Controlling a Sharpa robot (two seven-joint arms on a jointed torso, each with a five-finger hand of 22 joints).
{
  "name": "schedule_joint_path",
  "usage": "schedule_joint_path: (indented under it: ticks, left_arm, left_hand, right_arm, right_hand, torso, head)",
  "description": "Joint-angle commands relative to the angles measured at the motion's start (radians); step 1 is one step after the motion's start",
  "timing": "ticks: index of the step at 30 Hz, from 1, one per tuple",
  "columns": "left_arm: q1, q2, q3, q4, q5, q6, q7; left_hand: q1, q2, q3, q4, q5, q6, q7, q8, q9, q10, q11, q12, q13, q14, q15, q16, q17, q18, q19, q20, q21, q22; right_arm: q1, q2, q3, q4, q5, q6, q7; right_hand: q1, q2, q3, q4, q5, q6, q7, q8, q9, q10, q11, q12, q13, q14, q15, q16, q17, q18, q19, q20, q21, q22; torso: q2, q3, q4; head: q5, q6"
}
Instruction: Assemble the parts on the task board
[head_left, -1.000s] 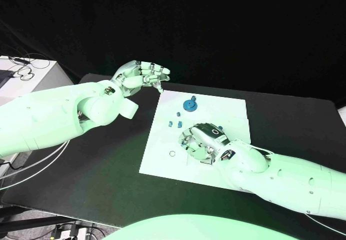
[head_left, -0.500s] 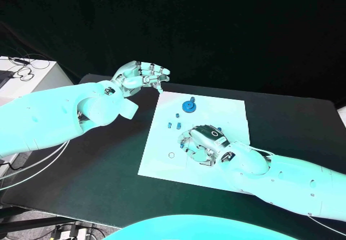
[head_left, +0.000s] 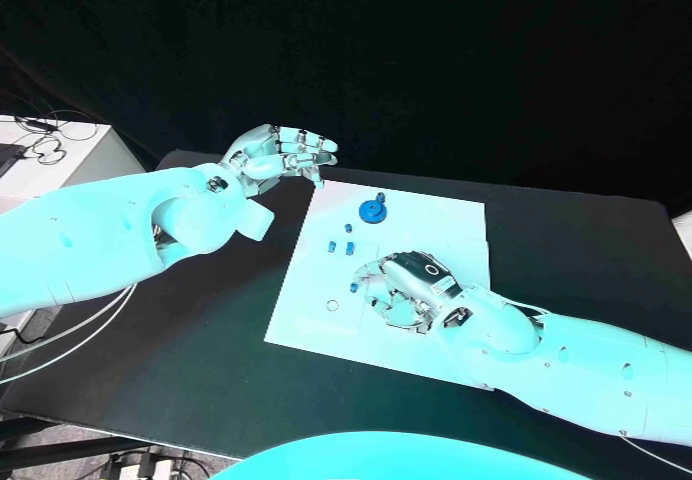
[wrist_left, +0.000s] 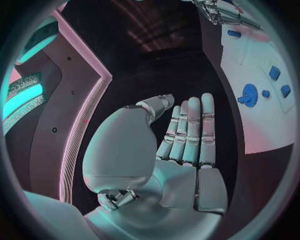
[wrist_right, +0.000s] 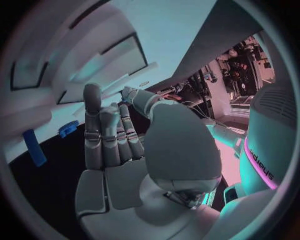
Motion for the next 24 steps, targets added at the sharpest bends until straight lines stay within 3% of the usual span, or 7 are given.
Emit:
schedule_joint_path:
  ticks: [1,8,18,24]
  left_arm:
    - [0.001,0.001,0.001,0.000,0.005,0.016,0.002]
    - [0.001,-0.001,0.001,-0.001,0.005,0.016,0.002]
    - [0.000,-0.003,0.001,-0.004,0.006,0.016,0.002]
    - [0.000,-0.003,0.000,-0.007,0.007,0.016,0.002]
  left_hand:
    - [0.000,0.004,-0.004,0.002,0.003,-0.006,0.010,0.003,-0.001,-0.007,-0.002,0.006,-0.001,-0.007,0.003,-0.004,-0.001,0.013,0.000,0.005,0.000,0.001]
    - [0.000,0.004,-0.004,0.002,0.003,-0.006,0.010,0.003,-0.001,-0.007,-0.002,0.006,-0.001,-0.007,0.003,-0.004,-0.001,0.013,0.000,0.005,0.000,0.001]
    - [-0.001,0.004,-0.005,0.003,0.003,-0.007,0.010,0.004,-0.001,-0.008,-0.002,0.007,-0.002,-0.008,0.003,-0.004,-0.002,0.013,-0.001,0.006,-0.001,0.000]
    - [-0.001,0.004,-0.005,0.003,0.003,-0.007,0.010,0.004,-0.001,-0.008,-0.002,0.007,-0.002,-0.008,0.003,-0.004,-0.002,0.013,-0.001,0.006,-0.001,0.000]
  right_arm:
    - [0.000,-0.014,0.001,0.020,0.024,-0.049,0.023]
    - [0.014,-0.060,0.008,0.081,0.081,-0.054,0.032]
    - [0.077,-0.149,0.018,0.158,0.273,0.008,0.077]
    - [0.122,-0.200,0.022,0.191,0.391,0.076,0.084]
  right_hand:
    - [0.008,0.002,-0.006,0.002,0.009,0.002,0.001,-0.005,-0.002,0.005,-0.001,0.016,0.002,0.018,-0.002,0.025,0.014,-0.004,0.024,-0.005,0.034,0.025]
    - [-0.005,-0.001,0.005,0.017,0.013,0.018,-0.004,-0.010,-0.005,0.029,-0.008,0.072,0.001,0.091,-0.008,0.140,0.090,-0.028,0.101,-0.010,0.172,0.134]
    - [-0.030,-0.008,0.026,0.038,0.042,0.038,-0.012,-0.011,-0.004,0.085,-0.021,0.113,-0.006,0.172,-0.020,0.257,0.200,-0.058,0.189,-0.021,0.332,0.261]
    - [-0.033,-0.007,0.032,0.041,0.049,0.040,-0.013,-0.012,-0.002,0.107,-0.026,0.118,-0.007,0.194,-0.024,0.292,0.239,-0.068,0.213,-0.026,0.383,0.301]
  torso:
    - [0.000,-0.0003,0.0000]
    - [-0.001,0.0002,-0.0023]
    - [-0.002,-0.0004,-0.0020]
    - [-0.002,-0.0007,-0.0006]
  head:
    - [-0.003,0.003]
    - [-0.008,0.008]
    - [-0.024,0.023]
    - [-0.037,0.031]
